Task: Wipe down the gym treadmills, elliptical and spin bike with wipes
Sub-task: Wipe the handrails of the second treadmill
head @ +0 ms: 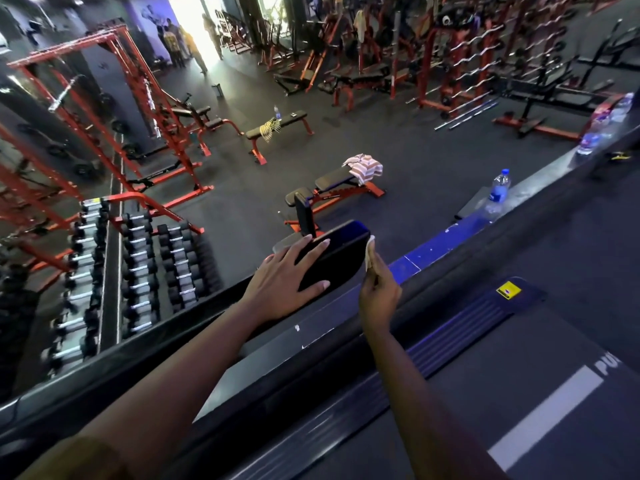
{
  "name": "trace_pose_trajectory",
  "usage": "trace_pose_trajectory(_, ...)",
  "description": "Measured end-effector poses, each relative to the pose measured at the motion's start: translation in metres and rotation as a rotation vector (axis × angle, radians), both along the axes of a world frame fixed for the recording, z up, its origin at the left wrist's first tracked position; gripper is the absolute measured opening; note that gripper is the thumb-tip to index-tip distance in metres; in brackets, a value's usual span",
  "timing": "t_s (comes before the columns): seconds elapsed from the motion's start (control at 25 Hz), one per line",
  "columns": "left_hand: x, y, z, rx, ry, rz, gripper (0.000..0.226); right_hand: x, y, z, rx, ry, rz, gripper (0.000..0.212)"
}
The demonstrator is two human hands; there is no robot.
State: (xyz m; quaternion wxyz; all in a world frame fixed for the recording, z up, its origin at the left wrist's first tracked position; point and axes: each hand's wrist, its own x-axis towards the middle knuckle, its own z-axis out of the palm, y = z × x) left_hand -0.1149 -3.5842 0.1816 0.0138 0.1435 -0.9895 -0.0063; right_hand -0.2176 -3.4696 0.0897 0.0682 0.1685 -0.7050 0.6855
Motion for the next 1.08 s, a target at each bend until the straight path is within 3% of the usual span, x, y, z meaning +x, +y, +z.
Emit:
trace_pose_trajectory(0.16,0.006,-0.011,0.002,0.074,-0.024,-0.067,0.079,0.039,-0.006,-0.021,-0.003,-0.163,0.054,0.052)
trace_pose_trajectory(0.4,0.047,-0.030,0.000,-0.027,-0.001,-0.143,0.073,0.022,-0.005,0.011,-0.103,-0.029,-0.134,0.044)
trace_pose_trajectory(0.52,0.053,-0.031,-0.002,-0.066,0.013,-0.146,0.070,0.013,-0.022,0.012,-0.047,0.024,-0.148,0.040)
trace_pose_trajectory(0.72,0.052,-0.029,-0.003,-0.057,0.069,-0.136,0.070,0.062,-0.037,-0.014,-0.018,-0.061,-0.139,0.033)
trace_pose_trajectory(0.84,0.052,-0.029,-0.003,-0.063,0.083,-0.136,0.070,0.112,-0.045,-0.019,-0.040,-0.034,-0.074,0.045)
trace_pose_trajectory(0.96,0.052,-0.028,-0.003,-0.062,0.073,-0.135,0.070,0.124,-0.028,-0.020,-0.145,-0.142,-0.012,0.033)
trace_pose_trajectory(1.08,0.051,-0.028,-0.003,-0.076,0.073,-0.136,0.070,0.079,-0.020,-0.010,-0.169,-0.177,-0.210,0.026)
